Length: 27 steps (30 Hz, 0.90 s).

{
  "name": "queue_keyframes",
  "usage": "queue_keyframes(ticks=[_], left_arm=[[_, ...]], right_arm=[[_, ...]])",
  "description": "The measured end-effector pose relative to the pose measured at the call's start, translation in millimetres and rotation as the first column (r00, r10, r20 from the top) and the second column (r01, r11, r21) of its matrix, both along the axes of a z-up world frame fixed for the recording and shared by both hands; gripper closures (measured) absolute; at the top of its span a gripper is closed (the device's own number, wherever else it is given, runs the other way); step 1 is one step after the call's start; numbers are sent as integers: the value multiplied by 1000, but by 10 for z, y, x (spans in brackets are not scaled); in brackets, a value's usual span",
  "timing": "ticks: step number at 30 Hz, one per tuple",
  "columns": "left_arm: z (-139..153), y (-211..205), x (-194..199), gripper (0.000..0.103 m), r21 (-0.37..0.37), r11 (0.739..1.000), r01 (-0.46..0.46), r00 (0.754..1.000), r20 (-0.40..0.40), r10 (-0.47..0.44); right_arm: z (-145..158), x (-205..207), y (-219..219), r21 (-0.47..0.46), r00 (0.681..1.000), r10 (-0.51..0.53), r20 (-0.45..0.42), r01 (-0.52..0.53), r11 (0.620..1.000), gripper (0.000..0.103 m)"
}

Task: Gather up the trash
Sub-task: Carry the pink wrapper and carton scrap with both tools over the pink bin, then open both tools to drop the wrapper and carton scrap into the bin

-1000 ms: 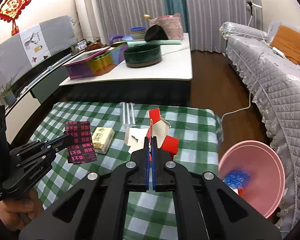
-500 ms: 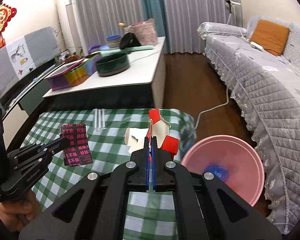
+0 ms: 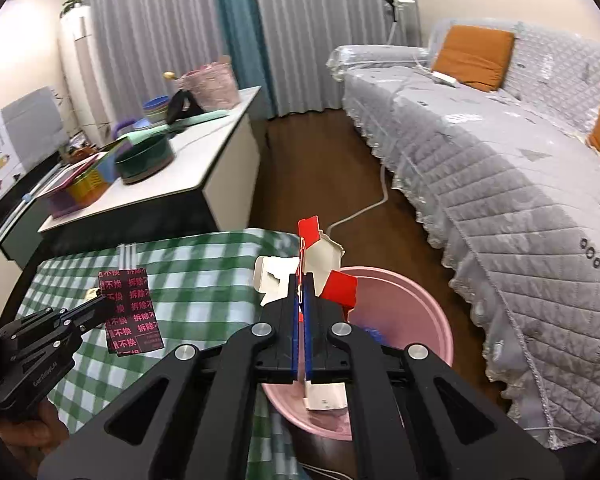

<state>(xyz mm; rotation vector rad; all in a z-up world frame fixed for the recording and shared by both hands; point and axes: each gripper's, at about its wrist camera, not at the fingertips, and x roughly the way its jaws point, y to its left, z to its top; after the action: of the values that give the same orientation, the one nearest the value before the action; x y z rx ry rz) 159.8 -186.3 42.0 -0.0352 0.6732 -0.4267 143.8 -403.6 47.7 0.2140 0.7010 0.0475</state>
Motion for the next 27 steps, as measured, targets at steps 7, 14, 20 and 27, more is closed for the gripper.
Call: queue_keyframes(ticks=[7,14,20,27], left_arm=[[-22,-417,101,103,2,998,57,998,1,-57],[-68,-768,227,103,13,994,112,994,-7,-112],[-143,-930,343,103,21,990,136,990,-25,-136],[-280,-1052,498,95,31,986,161,985,-75,-158]], right_arm=[[-34,39,-231,-14,998,-68,-17,67,998,101],[-105,124,-340,-9,994,-101,-41,101,995,101],[-197,193,-368,-15,992,-109,-64,109,994,101],[-299,251,-442,-18,987,-132,-94,131,991,91]])
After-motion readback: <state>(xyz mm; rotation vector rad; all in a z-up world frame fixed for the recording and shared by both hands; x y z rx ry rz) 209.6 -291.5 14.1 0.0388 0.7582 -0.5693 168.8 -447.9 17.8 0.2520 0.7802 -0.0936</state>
